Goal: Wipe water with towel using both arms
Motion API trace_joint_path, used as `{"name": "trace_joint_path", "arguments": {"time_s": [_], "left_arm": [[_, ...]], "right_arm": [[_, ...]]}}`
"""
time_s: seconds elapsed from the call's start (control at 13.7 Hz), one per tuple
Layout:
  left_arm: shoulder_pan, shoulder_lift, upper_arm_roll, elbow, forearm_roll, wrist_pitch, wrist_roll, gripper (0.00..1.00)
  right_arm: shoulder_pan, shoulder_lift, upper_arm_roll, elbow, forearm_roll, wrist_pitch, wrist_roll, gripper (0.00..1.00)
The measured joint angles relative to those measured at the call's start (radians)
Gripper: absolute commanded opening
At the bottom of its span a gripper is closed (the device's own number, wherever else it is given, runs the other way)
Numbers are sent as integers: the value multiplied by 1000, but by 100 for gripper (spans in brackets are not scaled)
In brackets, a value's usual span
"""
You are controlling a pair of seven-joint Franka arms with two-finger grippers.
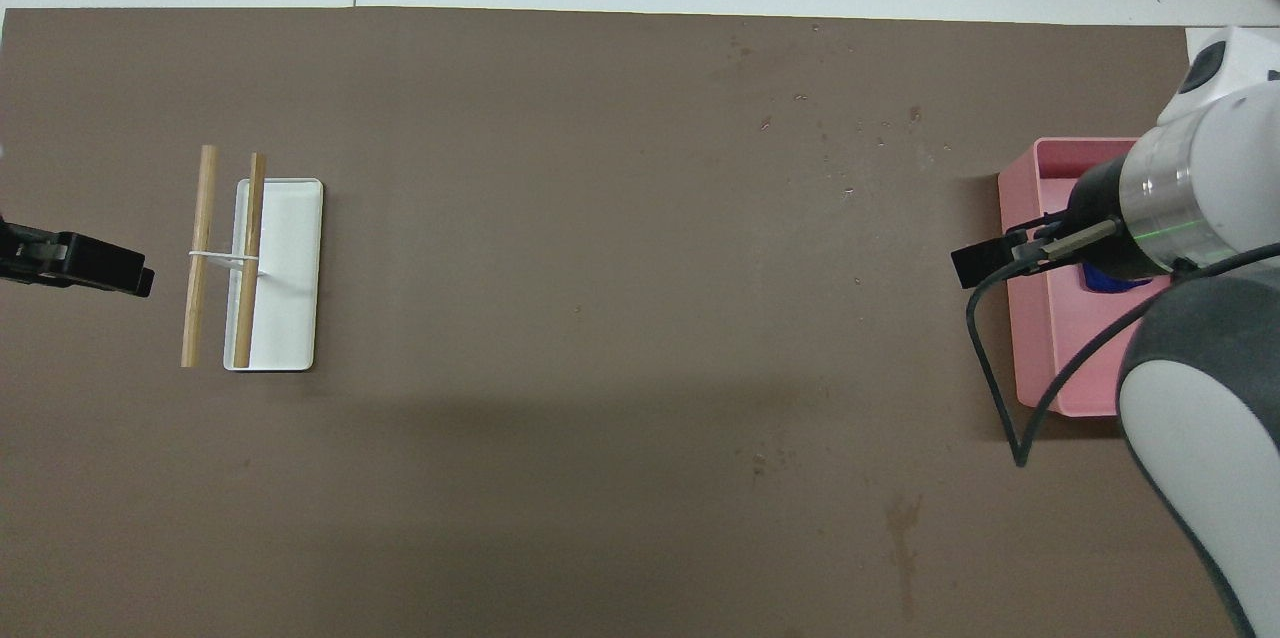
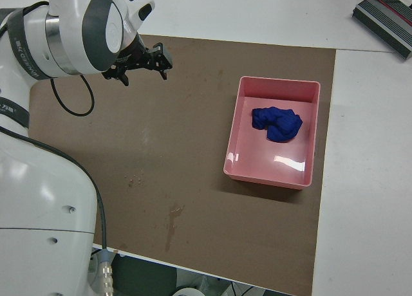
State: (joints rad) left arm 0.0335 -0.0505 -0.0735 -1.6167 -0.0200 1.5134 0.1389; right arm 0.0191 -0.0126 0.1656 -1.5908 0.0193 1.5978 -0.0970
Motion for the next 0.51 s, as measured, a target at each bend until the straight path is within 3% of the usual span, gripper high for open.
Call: {"name": "trace_joint_path", "arguments": {"time_s": [0.51], "left_arm": [[0, 0, 0, 0, 0, 0, 0, 100]], "right_arm": [[1, -2, -5, -13, -1, -64, 0, 100]]}}
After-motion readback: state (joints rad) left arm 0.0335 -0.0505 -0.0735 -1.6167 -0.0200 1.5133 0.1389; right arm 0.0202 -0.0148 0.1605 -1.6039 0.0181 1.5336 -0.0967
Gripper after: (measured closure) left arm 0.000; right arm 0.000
